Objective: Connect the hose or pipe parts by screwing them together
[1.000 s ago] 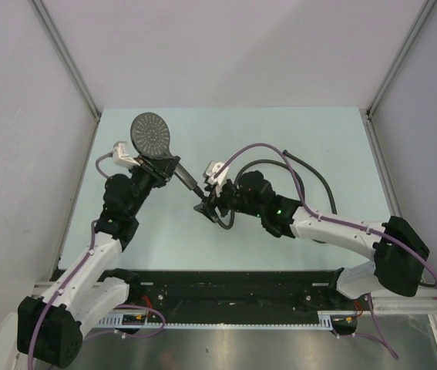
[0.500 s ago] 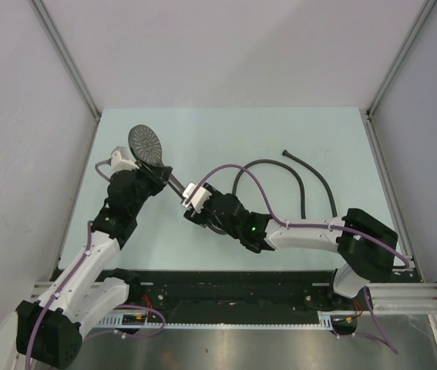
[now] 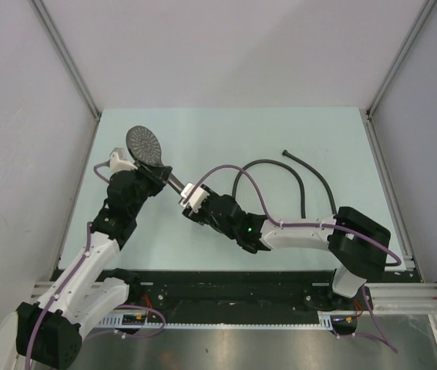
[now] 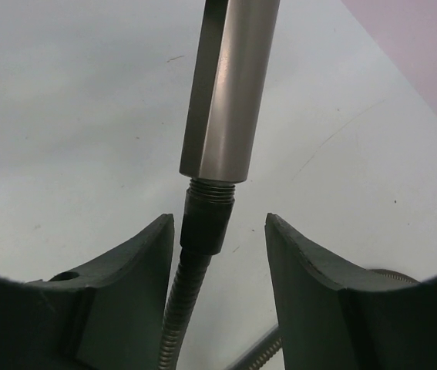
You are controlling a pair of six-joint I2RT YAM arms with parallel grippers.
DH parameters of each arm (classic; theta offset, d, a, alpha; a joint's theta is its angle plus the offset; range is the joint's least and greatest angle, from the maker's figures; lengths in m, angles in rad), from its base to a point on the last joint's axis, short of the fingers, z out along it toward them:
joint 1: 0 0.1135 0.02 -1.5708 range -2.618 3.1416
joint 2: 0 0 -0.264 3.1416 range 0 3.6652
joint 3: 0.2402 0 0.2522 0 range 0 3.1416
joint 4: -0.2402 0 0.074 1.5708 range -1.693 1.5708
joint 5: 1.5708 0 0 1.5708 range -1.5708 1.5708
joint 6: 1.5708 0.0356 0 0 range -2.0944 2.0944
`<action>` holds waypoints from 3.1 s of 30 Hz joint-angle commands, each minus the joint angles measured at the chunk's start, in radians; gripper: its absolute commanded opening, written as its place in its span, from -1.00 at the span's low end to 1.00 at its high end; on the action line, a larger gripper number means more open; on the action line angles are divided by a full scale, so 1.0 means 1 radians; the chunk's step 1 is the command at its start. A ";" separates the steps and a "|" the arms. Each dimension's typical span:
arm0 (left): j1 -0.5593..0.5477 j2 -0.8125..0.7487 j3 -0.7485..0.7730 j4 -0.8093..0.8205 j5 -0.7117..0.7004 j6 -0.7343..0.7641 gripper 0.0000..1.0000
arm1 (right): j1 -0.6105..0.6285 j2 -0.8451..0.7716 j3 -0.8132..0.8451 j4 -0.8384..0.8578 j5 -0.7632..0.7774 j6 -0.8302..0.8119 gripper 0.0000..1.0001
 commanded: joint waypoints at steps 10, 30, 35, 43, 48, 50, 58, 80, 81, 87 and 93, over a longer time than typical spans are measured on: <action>-0.006 -0.117 -0.141 0.212 0.061 -0.081 -0.99 | -0.084 -0.010 0.089 0.024 -0.196 0.191 -1.00; -0.006 0.004 -0.407 1.203 0.493 -0.070 -0.99 | -0.576 0.068 0.042 0.835 -1.479 1.164 -1.00; -0.006 0.079 -0.362 1.271 0.561 -0.073 -0.99 | -0.616 0.143 0.042 1.077 -1.499 1.399 -1.00; -0.006 0.050 -0.299 1.078 0.434 -0.015 -0.99 | -0.628 0.116 -0.009 0.983 -1.454 1.280 -0.23; -0.006 -0.037 -0.230 0.776 0.287 0.094 -0.99 | -0.605 -0.094 -0.024 0.289 -1.255 0.770 0.15; -0.006 -0.092 -0.204 0.629 0.236 0.116 -0.99 | -0.565 -0.151 -0.024 0.065 -1.067 0.576 0.31; -0.006 -0.145 -0.036 0.148 0.009 0.107 -0.99 | -0.256 -0.283 -0.024 -0.131 -0.410 0.214 0.47; -0.006 -0.117 0.044 0.009 0.009 -0.001 -0.99 | 0.050 -0.003 0.072 0.057 0.098 0.028 0.29; -0.006 -0.115 0.044 0.009 0.010 -0.007 -0.99 | 0.050 0.005 0.075 0.067 0.089 0.029 0.26; -0.006 -0.129 0.037 0.009 0.027 -0.045 -0.99 | 0.042 0.020 0.091 0.071 0.048 0.052 -0.61; -0.006 -0.170 -0.040 0.155 0.068 0.005 -0.99 | -0.066 -0.036 0.089 0.009 -0.182 0.193 -1.00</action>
